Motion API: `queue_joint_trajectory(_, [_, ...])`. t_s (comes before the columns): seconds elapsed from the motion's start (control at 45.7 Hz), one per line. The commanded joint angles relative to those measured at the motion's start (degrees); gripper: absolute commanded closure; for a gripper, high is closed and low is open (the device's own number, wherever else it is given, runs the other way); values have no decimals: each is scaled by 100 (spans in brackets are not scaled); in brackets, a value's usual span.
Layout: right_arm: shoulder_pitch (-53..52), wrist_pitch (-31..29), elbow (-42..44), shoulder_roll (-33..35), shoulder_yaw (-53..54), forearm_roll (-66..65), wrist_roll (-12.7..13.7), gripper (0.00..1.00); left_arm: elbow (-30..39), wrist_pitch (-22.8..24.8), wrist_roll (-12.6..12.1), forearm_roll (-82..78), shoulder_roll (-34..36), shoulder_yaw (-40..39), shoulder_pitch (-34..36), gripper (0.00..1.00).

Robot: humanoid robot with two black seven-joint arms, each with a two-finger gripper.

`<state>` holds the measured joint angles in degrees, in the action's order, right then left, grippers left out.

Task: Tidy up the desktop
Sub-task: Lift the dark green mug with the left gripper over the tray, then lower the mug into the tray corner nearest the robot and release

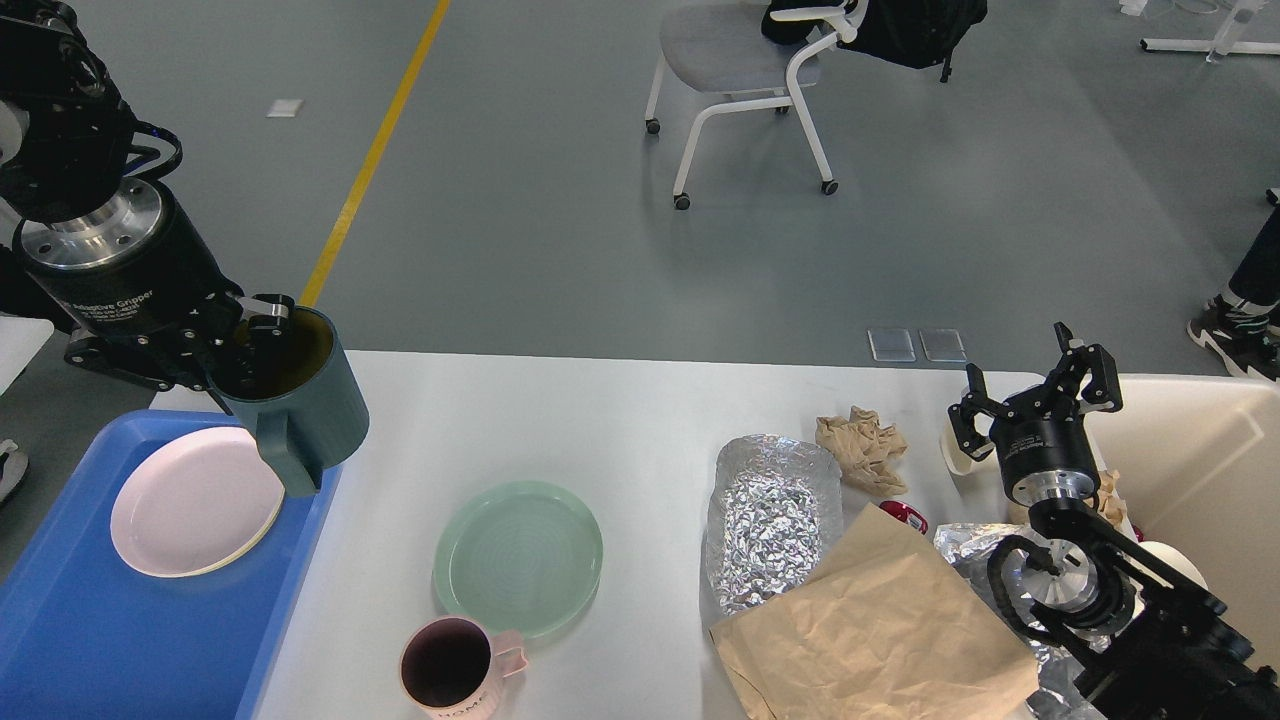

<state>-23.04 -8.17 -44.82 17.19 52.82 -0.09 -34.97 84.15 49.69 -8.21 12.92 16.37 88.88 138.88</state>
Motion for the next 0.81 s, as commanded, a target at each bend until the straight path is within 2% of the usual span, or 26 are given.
queue_joint_trajectory(0.0, [1,0,0,4,0,0,-1,0,23,6,30,-131,41,95,16,100])
queue_joint_trajectory(0.109, [1,0,-9,-5,0,0,-1,0,-38,-20,83,-395,340,174,-19,100])
queue_joint_trajectory(0.285, [1,0,-9,4,0,0,8,0,-161,-407,4,-1352,1587,-45,-510,100])
queue_joint_trajectory(0.394, [1,0,-9,4,0,0,8,0,-468,-688,91,-1933,2246,-344,-1327,100])
queue_joint_trajectory(0.591, [1,0,-9,-5,0,0,8,0,-1137,-1136,65,-2882,3222,-985,-2794,100])
queue_joint_trajectory(0.788, [1,0,-9,4,0,0,8,0,-1998,-1172,21,-3533,3935,-2092,-4403,100])
